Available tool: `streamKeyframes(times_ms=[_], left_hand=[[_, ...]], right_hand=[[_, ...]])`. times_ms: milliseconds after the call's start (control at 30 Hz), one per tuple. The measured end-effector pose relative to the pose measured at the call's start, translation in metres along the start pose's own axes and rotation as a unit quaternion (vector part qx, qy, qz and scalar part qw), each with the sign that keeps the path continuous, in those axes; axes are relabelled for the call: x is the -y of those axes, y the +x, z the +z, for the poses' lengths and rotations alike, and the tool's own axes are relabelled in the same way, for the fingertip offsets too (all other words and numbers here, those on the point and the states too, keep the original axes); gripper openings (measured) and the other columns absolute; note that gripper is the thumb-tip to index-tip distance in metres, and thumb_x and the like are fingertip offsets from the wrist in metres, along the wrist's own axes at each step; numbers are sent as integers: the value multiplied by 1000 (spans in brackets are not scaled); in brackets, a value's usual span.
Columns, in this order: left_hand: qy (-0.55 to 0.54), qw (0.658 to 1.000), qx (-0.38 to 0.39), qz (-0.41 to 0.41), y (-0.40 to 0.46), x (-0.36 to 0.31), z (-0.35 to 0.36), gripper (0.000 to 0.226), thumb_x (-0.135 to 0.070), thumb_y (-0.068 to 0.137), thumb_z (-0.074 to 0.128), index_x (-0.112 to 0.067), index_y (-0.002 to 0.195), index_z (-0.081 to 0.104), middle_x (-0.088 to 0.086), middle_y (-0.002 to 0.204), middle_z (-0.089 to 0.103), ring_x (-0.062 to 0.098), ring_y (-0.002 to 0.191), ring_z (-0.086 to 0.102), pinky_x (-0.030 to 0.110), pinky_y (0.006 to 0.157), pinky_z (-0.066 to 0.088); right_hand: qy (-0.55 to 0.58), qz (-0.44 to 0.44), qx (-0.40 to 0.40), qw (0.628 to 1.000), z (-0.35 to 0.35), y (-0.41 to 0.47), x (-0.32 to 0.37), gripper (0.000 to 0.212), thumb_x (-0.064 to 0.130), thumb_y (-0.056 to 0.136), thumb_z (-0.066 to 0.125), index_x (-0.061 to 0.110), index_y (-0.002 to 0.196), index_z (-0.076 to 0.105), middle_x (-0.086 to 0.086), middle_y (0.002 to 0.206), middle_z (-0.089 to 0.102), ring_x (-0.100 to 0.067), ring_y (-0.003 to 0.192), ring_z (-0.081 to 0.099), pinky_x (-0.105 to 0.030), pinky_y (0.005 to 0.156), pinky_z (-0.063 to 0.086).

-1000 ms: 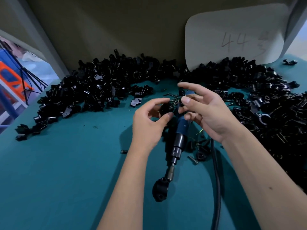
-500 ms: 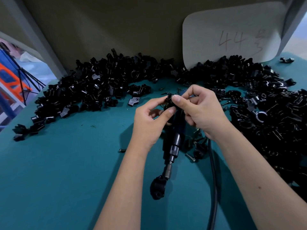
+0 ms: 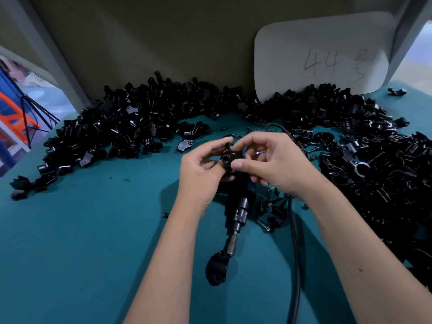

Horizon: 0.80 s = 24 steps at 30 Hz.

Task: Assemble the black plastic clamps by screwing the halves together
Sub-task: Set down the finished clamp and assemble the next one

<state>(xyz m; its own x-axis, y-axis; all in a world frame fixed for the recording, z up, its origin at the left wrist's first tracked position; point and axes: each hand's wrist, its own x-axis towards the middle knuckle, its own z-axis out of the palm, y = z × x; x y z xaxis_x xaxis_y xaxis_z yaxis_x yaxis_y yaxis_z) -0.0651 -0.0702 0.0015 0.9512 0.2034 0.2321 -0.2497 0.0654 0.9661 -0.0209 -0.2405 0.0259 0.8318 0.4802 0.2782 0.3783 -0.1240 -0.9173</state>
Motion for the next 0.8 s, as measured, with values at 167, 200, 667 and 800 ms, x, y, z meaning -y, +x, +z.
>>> streamKeyframes(times_ms=[167, 200, 667, 800], left_hand=[[-33, 999, 11, -7, -1, -1, 4, 39, 10, 90, 70, -24, 108, 78, 4, 103, 78, 19, 80, 75, 28, 66, 61], [-34, 999, 19, -5, -2, -1, 5, 39, 9, 90, 71, -27, 106, 79, 5, 104, 78, 20, 82, 75, 29, 68, 61], [-168, 978, 63, -107, -7, -10, 3, 30, -13, 81, 77, -15, 110, 80, 11, 106, 78, 24, 75, 73, 27, 65, 62], [-104, 988, 21, -117, -6, -10, -2, 22, -22, 80, 78, -21, 101, 82, 6, 96, 78, 19, 64, 69, 24, 58, 58]], right_hand=[[29, -14, -45, 998, 1, -1, 1, 25, 32, 83, 82, 9, 86, 71, -1, 58, 55, -10, 42, 44, -17, 41, 35], [48, -6, -59, 997, 0, -1, 1, 32, 36, 83, 79, 6, 81, 68, 0, 55, 52, -10, 40, 39, -18, 39, 32], [127, 46, -51, 989, -10, -2, -5, 21, 35, 91, 74, 16, 86, 66, -3, 61, 51, -12, 42, 43, -19, 39, 29], [21, -1, -114, 993, 5, 1, -6, 8, 21, 98, 72, 16, 96, 78, -13, 76, 68, -15, 44, 49, -22, 42, 39]])
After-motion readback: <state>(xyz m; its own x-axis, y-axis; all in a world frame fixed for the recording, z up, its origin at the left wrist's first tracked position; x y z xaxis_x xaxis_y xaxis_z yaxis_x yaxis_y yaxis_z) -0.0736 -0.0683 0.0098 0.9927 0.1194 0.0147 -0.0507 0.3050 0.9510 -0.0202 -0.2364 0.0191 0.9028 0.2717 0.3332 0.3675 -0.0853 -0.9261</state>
